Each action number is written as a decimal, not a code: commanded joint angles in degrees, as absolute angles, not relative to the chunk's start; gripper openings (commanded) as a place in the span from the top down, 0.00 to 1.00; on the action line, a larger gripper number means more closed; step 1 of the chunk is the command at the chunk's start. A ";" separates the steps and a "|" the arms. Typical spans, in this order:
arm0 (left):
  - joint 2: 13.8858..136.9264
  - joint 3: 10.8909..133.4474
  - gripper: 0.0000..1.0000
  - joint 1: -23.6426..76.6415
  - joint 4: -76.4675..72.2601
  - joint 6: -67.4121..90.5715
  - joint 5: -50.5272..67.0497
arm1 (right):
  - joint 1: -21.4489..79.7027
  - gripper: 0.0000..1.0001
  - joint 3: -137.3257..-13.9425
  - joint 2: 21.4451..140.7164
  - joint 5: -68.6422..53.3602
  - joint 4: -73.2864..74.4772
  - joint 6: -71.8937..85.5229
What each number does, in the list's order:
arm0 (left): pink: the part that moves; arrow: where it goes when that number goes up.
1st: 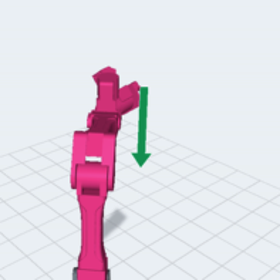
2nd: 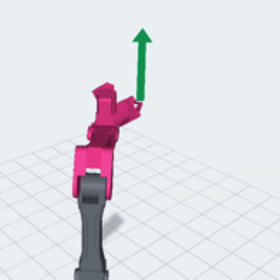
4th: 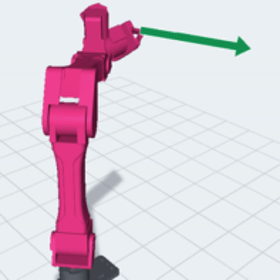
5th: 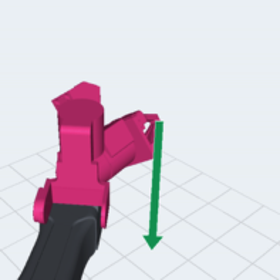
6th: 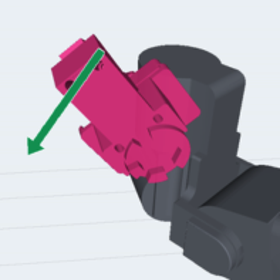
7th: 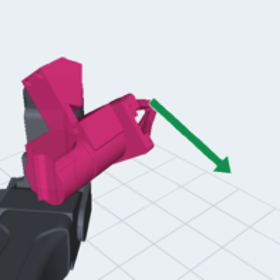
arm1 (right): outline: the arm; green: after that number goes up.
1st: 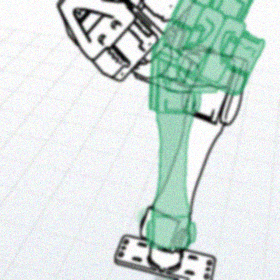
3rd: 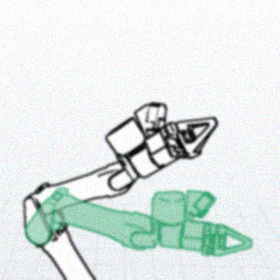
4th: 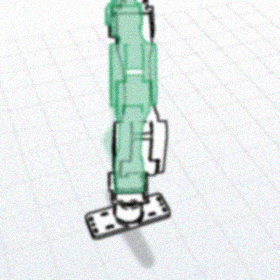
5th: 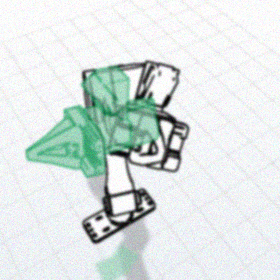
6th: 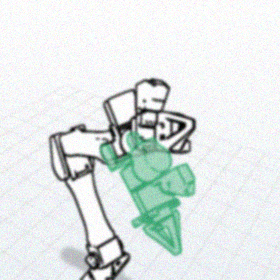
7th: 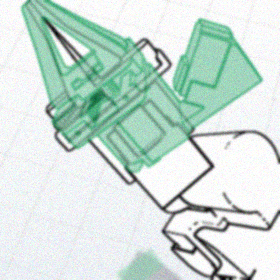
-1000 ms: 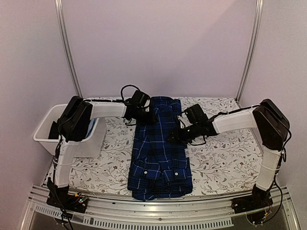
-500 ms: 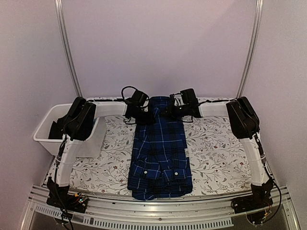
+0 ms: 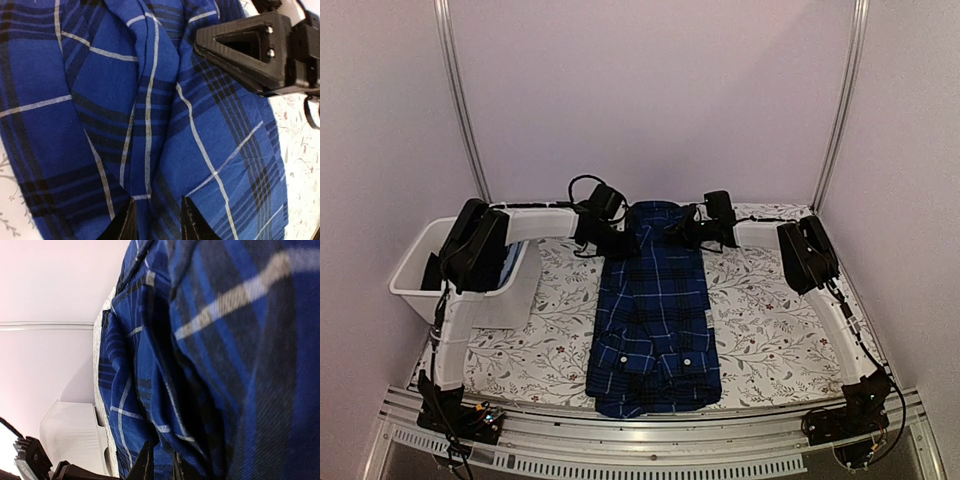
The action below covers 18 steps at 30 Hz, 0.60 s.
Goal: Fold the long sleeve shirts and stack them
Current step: Smooth out the rectangle-folded shirt at the center of the board.
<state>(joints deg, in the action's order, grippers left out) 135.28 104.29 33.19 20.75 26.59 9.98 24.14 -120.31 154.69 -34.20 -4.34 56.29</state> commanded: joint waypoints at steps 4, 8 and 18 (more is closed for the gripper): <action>126.93 98.24 0.69 34.68 18.83 25.32 10.23 | 23.49 0.86 -126.03 159.47 -34.91 -5.32 59.96; 127.91 96.33 0.70 35.81 18.28 25.91 11.10 | 23.28 0.84 -126.27 158.90 -36.28 -5.23 58.14; 132.34 95.69 0.71 34.75 19.67 29.62 11.86 | 22.61 0.74 -126.29 152.98 -39.23 -1.87 50.32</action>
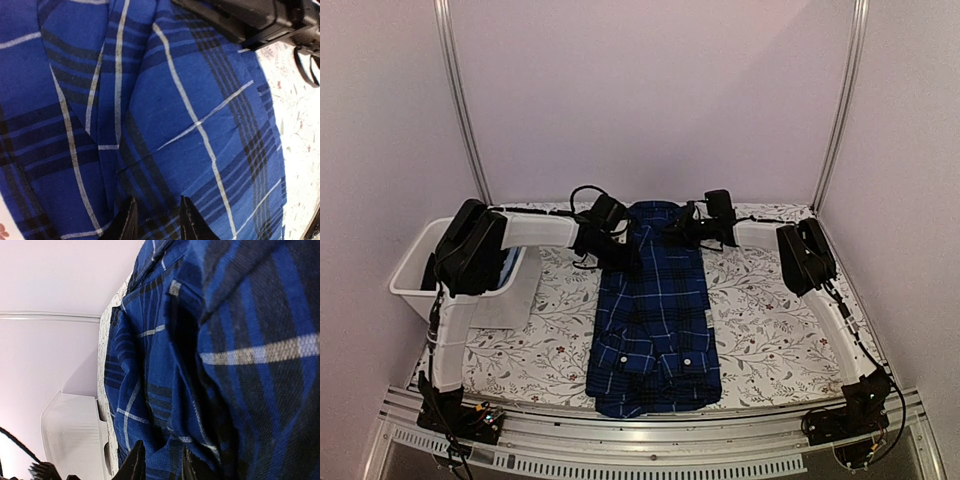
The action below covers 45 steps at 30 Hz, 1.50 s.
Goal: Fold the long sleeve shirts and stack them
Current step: Smooth out the rectangle-folded shirt at the center of the board.
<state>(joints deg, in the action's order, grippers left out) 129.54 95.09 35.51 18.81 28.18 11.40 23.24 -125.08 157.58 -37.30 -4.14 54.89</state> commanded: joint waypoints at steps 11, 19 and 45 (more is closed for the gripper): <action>133.98 98.28 0.71 34.60 22.28 29.92 10.46 | 23.04 0.66 -109.74 136.11 -41.59 5.10 39.88; 126.62 96.77 0.66 35.35 24.44 28.37 10.06 | 25.96 0.67 -84.64 121.24 -41.28 3.41 33.55; 118.06 76.20 0.67 43.66 18.47 36.43 7.03 | 30.47 0.70 -62.53 114.87 -36.13 -4.22 34.04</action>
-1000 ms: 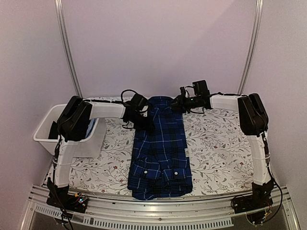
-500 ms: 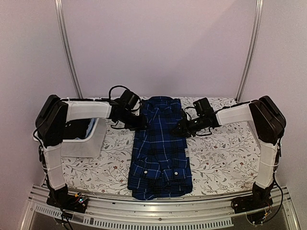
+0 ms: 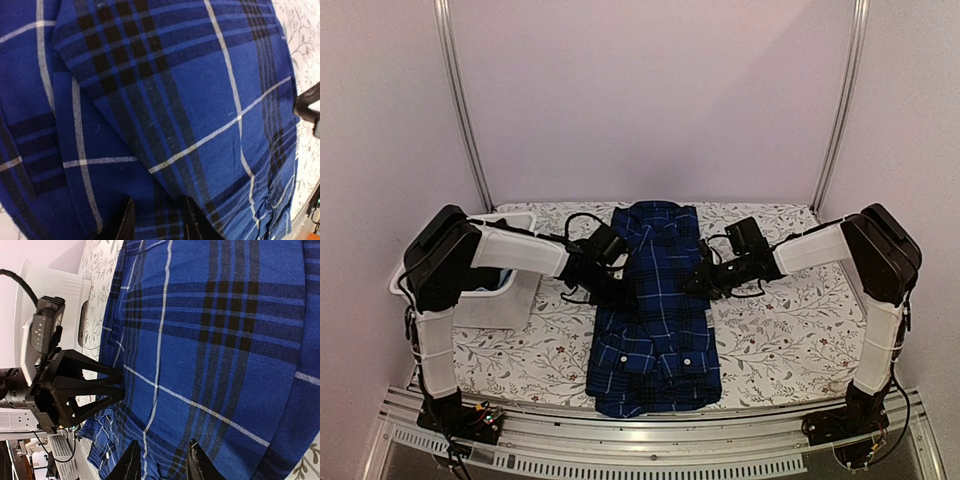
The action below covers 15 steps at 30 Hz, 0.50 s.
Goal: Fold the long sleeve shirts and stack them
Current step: Smooth out the rectangle-folded shirt at the center of the board.
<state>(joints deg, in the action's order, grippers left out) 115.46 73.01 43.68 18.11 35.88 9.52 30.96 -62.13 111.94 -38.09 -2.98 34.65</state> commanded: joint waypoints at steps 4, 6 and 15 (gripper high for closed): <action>120.91 79.23 0.68 42.39 20.04 36.13 6.67 | 29.64 0.71 -64.55 118.09 -35.75 -4.05 34.10; 122.17 80.64 0.68 41.80 20.84 35.87 6.97 | 29.18 0.72 -65.77 119.53 -35.82 -3.82 34.23; 123.45 84.40 0.68 40.33 22.01 33.65 7.36 | 27.87 0.73 -71.11 120.80 -34.48 -1.15 33.64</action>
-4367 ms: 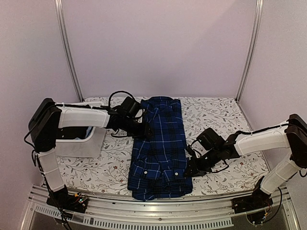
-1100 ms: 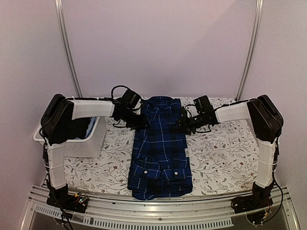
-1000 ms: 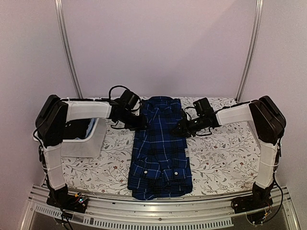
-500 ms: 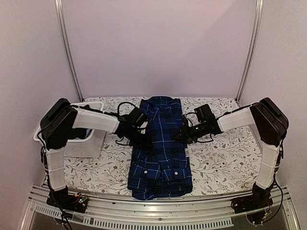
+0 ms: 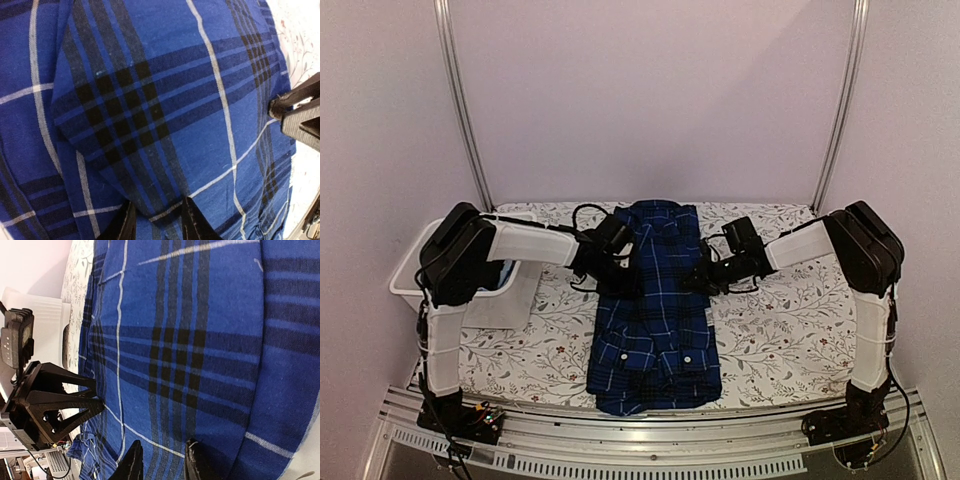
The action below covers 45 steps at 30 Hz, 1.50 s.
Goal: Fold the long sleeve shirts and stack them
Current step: Smooth out the rectangle-folded shirt at the center of the board, then pick up the rectangle-folded shirt from the center of the board.
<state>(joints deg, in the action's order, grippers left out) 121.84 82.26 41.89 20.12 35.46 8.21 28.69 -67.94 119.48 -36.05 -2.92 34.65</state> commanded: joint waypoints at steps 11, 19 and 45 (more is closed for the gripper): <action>106.79 75.93 0.63 43.28 22.34 34.50 3.18 | 30.02 0.71 -68.47 109.97 -28.95 4.25 29.76; 88.79 52.16 0.65 46.47 17.57 41.97 0.66 | 36.83 0.70 -53.27 94.75 -23.26 2.97 31.10; 83.57 34.82 0.63 58.10 10.08 61.11 -0.44 | 43.92 0.61 -25.17 73.24 -24.09 -1.93 43.54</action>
<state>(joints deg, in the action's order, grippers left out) 83.02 36.27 56.25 11.70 57.34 -0.91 42.94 -26.81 74.17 -23.16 0.05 41.76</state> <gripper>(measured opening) 0.371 0.377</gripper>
